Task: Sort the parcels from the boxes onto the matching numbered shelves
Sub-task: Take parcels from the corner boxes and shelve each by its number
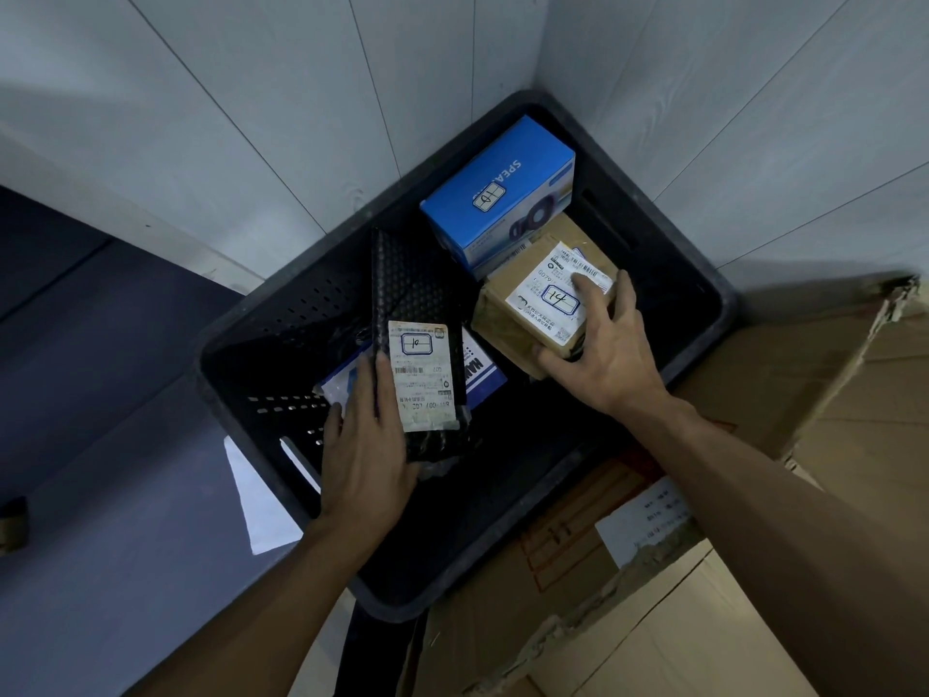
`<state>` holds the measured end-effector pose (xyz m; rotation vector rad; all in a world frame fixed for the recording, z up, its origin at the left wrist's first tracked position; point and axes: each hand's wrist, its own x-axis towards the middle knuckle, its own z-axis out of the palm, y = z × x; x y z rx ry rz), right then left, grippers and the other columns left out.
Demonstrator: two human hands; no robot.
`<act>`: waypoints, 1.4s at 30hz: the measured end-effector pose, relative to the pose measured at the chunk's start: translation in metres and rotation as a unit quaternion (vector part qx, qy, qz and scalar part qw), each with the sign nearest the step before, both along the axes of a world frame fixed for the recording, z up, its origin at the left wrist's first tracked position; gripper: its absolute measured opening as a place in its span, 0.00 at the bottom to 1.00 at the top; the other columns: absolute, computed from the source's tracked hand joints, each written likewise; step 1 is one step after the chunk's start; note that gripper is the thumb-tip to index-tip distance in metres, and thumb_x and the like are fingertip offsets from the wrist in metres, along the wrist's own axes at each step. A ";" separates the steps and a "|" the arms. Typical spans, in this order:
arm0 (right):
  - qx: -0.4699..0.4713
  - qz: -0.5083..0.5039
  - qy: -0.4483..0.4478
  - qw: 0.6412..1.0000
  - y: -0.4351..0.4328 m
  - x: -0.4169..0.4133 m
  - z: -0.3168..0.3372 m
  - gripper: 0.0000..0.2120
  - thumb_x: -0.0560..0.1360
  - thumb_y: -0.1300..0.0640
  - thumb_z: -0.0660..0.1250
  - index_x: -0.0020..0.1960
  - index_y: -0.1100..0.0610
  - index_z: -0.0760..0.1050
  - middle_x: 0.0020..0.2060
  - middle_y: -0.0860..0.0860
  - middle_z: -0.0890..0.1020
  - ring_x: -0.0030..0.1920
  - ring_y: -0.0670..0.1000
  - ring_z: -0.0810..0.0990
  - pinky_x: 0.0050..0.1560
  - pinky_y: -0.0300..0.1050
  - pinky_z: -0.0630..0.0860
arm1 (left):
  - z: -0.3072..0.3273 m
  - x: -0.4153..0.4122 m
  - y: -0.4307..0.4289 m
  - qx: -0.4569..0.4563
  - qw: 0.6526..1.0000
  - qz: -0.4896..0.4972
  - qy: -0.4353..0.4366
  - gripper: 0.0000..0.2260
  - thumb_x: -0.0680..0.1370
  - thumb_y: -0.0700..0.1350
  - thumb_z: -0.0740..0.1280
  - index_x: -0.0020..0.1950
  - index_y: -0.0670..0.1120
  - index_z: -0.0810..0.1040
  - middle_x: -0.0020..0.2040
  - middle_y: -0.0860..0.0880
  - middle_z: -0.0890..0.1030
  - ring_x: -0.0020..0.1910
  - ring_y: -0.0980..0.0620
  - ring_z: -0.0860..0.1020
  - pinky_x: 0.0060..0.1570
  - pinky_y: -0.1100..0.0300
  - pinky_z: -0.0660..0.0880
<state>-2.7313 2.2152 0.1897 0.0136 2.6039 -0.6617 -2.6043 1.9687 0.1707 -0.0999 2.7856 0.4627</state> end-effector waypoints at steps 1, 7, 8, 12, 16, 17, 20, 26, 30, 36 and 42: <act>0.002 0.002 0.001 1.000 0.000 0.000 0.000 0.48 0.72 0.42 0.74 0.81 0.49 0.49 0.80 0.57 0.40 0.75 0.61 0.56 0.72 0.55 0.64 | 0.001 0.000 0.001 -0.007 1.000 0.008 -0.007 0.63 0.62 0.49 0.84 0.81 0.42 0.41 0.80 0.35 0.51 0.74 0.33 0.64 0.64 0.35 0.71; 0.030 0.050 0.015 0.998 -0.001 0.000 0.002 0.53 0.67 0.41 0.77 0.81 0.47 0.48 0.79 0.57 0.44 0.71 0.62 0.59 0.69 0.59 0.67 | -0.003 -0.014 0.000 -0.014 1.000 -0.004 -0.016 0.68 0.62 0.52 0.84 0.79 0.49 0.30 0.81 0.41 0.37 0.79 0.37 0.52 0.72 0.35 0.60; 0.032 0.052 0.015 0.998 -0.001 0.000 0.002 0.54 0.66 0.40 0.77 0.81 0.47 0.48 0.78 0.57 0.47 0.71 0.62 0.60 0.69 0.60 0.67 | -0.004 -0.015 -0.001 -0.012 1.000 -0.010 -0.018 0.69 0.61 0.52 0.84 0.79 0.48 0.30 0.81 0.42 0.37 0.79 0.38 0.51 0.72 0.35 0.60; 0.041 0.052 0.021 0.998 -0.001 0.001 0.001 0.58 0.64 0.40 0.78 0.81 0.49 0.45 0.75 0.57 0.51 0.70 0.61 0.61 0.68 0.60 0.68 | -0.006 -0.018 -0.006 0.022 0.999 -0.028 -0.016 0.68 0.62 0.53 0.84 0.80 0.49 0.32 0.81 0.44 0.40 0.79 0.39 0.54 0.71 0.33 0.62; 0.029 0.053 0.014 0.998 -0.001 0.003 0.006 0.59 0.64 0.41 0.79 0.81 0.51 0.45 0.75 0.57 0.51 0.70 0.60 0.62 0.69 0.59 0.68 | -0.004 -0.020 -0.008 0.030 0.999 -0.033 -0.012 0.65 0.64 0.57 0.82 0.81 0.45 0.35 0.81 0.45 0.38 0.80 0.42 0.49 0.72 0.33 0.59; 0.024 0.055 0.013 0.998 -0.002 0.003 0.009 0.59 0.64 0.40 0.79 0.81 0.51 0.45 0.75 0.57 0.51 0.70 0.59 0.61 0.68 0.59 0.69 | -0.003 -0.020 -0.008 0.032 0.999 -0.033 -0.010 0.64 0.65 0.58 0.81 0.81 0.44 0.35 0.81 0.45 0.38 0.81 0.43 0.48 0.73 0.33 0.58; 0.024 0.064 0.018 0.997 -0.004 0.004 0.020 0.58 0.64 0.39 0.77 0.81 0.51 0.46 0.74 0.57 0.53 0.69 0.59 0.62 0.67 0.58 0.70 | 0.006 -0.019 -0.009 0.047 0.999 -0.026 -0.001 0.63 0.65 0.63 0.78 0.81 0.43 0.36 0.82 0.45 0.39 0.81 0.45 0.46 0.74 0.34 0.57; 0.037 0.060 0.043 0.997 -0.003 0.001 0.059 0.56 0.64 0.38 0.76 0.81 0.53 0.48 0.74 0.59 0.54 0.68 0.62 0.64 0.68 0.60 0.68 | 0.044 -0.010 -0.006 0.065 0.998 0.005 0.016 0.62 0.66 0.63 0.77 0.81 0.45 0.35 0.82 0.48 0.38 0.81 0.47 0.44 0.75 0.37 0.51; 0.043 0.056 0.068 0.995 0.000 0.014 0.094 0.56 0.65 0.35 0.74 0.81 0.53 0.48 0.74 0.58 0.54 0.67 0.61 0.65 0.67 0.58 0.67 | 0.079 -0.004 0.000 0.060 0.998 0.011 0.023 0.61 0.67 0.65 0.75 0.81 0.45 0.36 0.82 0.47 0.39 0.81 0.48 0.41 0.75 0.39 0.49; 0.039 0.035 0.109 0.993 0.016 0.023 0.174 0.54 0.65 0.40 0.76 0.81 0.54 0.50 0.76 0.58 0.54 0.69 0.63 0.64 0.68 0.59 0.67 | 0.153 -0.009 0.020 0.067 0.996 0.020 0.047 0.61 0.66 0.69 0.71 0.81 0.44 0.36 0.82 0.47 0.40 0.80 0.50 0.40 0.75 0.41 0.47; 0.040 0.015 0.147 0.988 0.044 0.033 0.262 0.53 0.66 0.38 0.75 0.80 0.54 0.50 0.76 0.58 0.55 0.71 0.62 0.63 0.70 0.60 0.66 | 0.235 -0.016 0.040 0.075 0.994 -0.003 0.079 0.59 0.68 0.70 0.70 0.81 0.45 0.36 0.82 0.47 0.41 0.81 0.50 0.40 0.76 0.40 0.48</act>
